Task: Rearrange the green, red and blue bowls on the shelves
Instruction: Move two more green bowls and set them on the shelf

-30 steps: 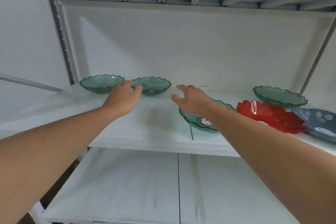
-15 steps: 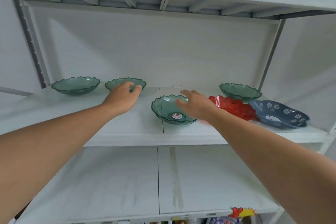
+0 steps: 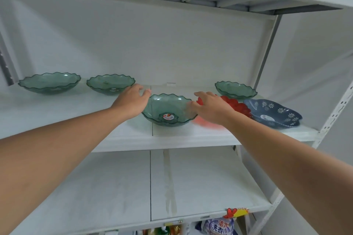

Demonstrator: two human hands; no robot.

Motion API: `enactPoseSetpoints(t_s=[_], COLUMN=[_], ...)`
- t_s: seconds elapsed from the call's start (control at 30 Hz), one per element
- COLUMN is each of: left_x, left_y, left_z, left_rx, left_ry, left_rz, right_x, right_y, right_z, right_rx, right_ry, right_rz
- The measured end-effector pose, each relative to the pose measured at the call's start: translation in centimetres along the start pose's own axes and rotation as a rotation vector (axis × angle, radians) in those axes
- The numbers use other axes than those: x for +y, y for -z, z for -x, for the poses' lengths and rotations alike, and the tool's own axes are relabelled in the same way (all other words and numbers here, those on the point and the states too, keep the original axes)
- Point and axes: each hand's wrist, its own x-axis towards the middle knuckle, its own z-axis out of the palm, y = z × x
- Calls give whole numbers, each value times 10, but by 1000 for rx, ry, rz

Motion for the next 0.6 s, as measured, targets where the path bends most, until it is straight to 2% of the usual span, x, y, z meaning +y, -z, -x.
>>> enactPoseSetpoints(t_s=[0.2,0.3,0.43,0.6], left_x=[-1,2,13,37], left_y=[-22,-33,-55,-66], left_z=[-1,5,10,15], left_rx=[-27,-64,-74,112], left_ry=[198,392,603,698], left_rz=[-113,-86,205,465], right_x=[50,81,123,156], right_y=[3,11,18,24], right_z=[-22,-35,-53,-73], right_rx=[4,-16,-8,26], right_ry=[69,130,174,211], right_rz=[-24,-5,-20,-67])
